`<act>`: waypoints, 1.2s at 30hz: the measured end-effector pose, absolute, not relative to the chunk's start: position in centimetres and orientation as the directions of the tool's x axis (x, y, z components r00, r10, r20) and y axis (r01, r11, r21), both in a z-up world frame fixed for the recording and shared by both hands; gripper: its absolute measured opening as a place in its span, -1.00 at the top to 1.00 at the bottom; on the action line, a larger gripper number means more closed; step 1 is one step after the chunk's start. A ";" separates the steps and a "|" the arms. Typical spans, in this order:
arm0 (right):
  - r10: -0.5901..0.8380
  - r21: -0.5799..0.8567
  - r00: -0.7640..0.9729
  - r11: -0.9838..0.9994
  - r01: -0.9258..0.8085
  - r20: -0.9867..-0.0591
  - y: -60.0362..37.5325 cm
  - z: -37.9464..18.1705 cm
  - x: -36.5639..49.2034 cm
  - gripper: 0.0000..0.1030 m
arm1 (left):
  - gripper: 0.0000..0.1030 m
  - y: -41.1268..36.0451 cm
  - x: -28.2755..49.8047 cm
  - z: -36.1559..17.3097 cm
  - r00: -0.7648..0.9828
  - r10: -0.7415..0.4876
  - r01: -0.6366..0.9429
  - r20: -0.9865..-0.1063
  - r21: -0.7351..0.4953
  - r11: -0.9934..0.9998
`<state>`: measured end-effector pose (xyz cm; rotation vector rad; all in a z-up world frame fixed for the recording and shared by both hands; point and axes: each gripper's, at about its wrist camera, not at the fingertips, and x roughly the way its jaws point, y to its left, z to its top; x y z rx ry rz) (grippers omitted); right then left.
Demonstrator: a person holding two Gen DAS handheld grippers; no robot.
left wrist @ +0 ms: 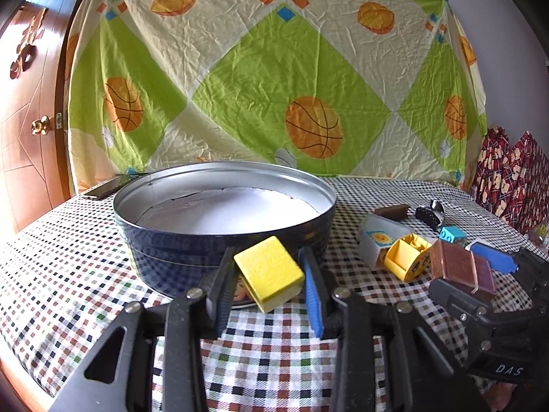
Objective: Organize rigid objects
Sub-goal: 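Carry the yellow cube in the left gripper while the right gripper carries the chocolate bar toward the tin, then lower the cube and chocolate bar into the tin and open both grippers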
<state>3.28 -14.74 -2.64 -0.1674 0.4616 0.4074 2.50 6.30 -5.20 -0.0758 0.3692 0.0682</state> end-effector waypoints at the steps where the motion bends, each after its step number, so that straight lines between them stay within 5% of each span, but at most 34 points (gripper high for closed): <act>1: 0.346 -0.065 0.815 0.905 -0.421 -0.465 -14.7 -2.6 3.3 -0.61 | 0.33 6.4 2.5 -5.2 0.929 0.056 -0.084 -0.365 -0.060 0.995; 25: 0.469 -0.051 0.751 0.832 -0.552 -0.465 -9.9 3.1 8.0 -0.61 | 0.33 11.4 5.1 -0.9 0.900 0.076 -0.102 -0.430 -0.038 0.994; 36: 0.488 -0.040 0.676 0.794 -0.606 -0.553 -3.8 3.7 15.8 -0.61 | 0.33 15.1 12.3 -0.2 0.837 0.111 -0.111 -0.536 0.031 0.993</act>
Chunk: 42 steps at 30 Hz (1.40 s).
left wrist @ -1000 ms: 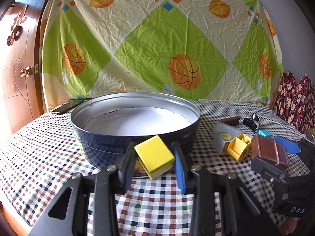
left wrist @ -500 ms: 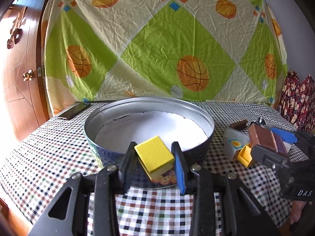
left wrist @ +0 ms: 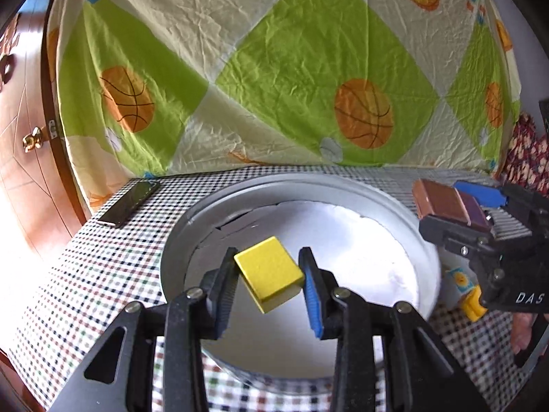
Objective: Organize rigid objects
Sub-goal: 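Lower the cube and chocolate bar into the tin and open both grippers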
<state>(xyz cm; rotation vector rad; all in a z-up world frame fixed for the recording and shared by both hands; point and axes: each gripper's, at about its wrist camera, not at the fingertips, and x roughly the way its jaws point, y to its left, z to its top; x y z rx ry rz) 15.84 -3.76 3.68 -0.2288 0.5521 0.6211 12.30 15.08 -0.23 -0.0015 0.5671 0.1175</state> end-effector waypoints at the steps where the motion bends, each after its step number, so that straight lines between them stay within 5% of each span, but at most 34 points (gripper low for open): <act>1: 0.482 -0.052 0.673 0.791 -0.609 -0.561 -3.1 3.4 16.5 -0.61 | 0.33 15.4 13.0 -0.4 0.829 0.115 -0.115 -0.547 0.035 0.993; 16: 0.458 0.020 0.542 0.776 -0.630 -0.705 1.5 0.4 23.8 -0.61 | 0.33 19.2 20.3 -2.4 0.692 0.092 -0.118 -0.716 0.013 0.993; 29: 0.425 0.031 0.528 0.800 -0.599 -0.735 1.6 -0.3 25.2 -0.63 | 0.32 19.8 22.0 -2.1 0.637 0.138 -0.137 -0.758 0.065 0.988; 32: 0.440 0.046 0.533 0.800 -0.598 -0.723 1.3 -0.1 25.3 -0.68 | -0.01 19.8 21.8 -1.8 0.638 0.171 -0.162 -0.751 0.087 0.983; 34: 0.445 0.047 0.542 0.801 -0.597 -0.712 1.1 0.3 25.0 -0.72 | -0.41 19.7 21.4 -1.4 0.653 0.178 -0.168 -0.736 0.088 0.982; 42: 0.463 0.069 0.635 0.837 -0.543 -0.618 -1.9 3.3 22.7 -0.78 | -0.77 17.6 18.0 0.5 0.741 0.237 -0.205 -0.629 0.124 0.971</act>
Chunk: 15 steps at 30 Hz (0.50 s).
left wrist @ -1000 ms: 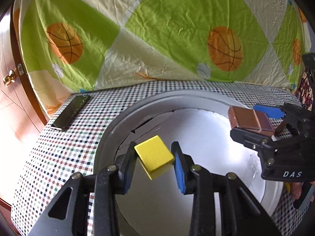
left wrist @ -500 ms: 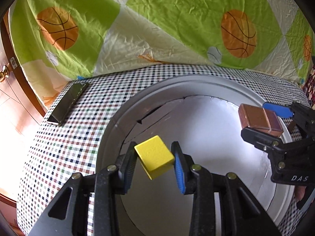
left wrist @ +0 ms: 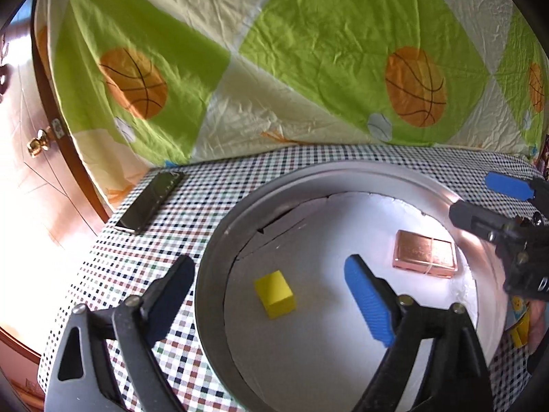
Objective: Organize rigid objects
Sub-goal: 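Lower the cube and chocolate bar into the tin and open both grippers, then grasp the white box with the right gripper while the left gripper moves to the yellow brick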
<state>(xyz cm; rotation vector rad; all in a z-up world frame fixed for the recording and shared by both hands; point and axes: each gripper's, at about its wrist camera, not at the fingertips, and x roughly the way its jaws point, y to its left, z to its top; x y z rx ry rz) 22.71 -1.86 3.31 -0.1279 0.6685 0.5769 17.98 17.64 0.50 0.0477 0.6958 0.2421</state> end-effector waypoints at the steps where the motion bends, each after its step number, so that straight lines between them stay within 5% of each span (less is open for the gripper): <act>1: 0.469 0.076 0.638 0.837 -0.542 -0.610 -2.3 3.6 22.3 -0.79 | -0.77 17.1 17.2 0.7 0.755 0.238 -0.204 -0.612 0.126 0.971; 15: 0.343 -0.025 0.725 0.895 -0.444 -0.597 -15.8 2.0 12.8 -0.81 | -0.93 6.2 9.2 0.3 0.860 0.089 -0.043 -0.503 0.103 0.994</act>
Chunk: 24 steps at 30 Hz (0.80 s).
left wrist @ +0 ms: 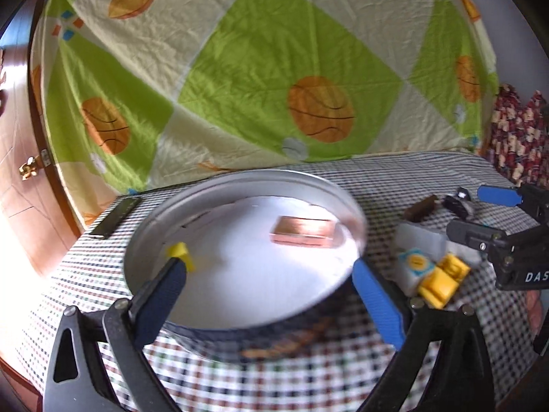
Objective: Organize rigid objects
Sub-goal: 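Grasp the white box with the right gripper while the left gripper moves to the yellow brick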
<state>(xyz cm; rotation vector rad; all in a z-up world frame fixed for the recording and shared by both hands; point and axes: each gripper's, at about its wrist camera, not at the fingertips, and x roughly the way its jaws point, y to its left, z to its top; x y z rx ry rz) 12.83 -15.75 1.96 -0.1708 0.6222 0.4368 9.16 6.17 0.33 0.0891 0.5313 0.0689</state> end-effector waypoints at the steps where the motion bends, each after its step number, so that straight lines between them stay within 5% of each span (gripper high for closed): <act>1: 0.309 -0.039 0.741 0.911 -0.411 -0.596 -17.4 1.6 12.2 -0.81 | -0.93 5.4 8.9 0.2 0.861 0.075 -0.029 -0.503 0.098 0.995; 13: 0.133 -0.026 0.738 0.979 -0.200 -0.661 -28.7 -1.9 11.8 -0.89 | -0.93 -2.8 9.2 -1.5 0.825 -0.073 0.149 -0.560 0.091 0.985; 24: 0.142 -0.021 0.679 0.974 -0.226 -0.720 -28.6 -3.3 13.1 -0.92 | -0.93 -5.8 12.1 -3.6 0.739 -0.137 0.249 -0.659 0.079 0.965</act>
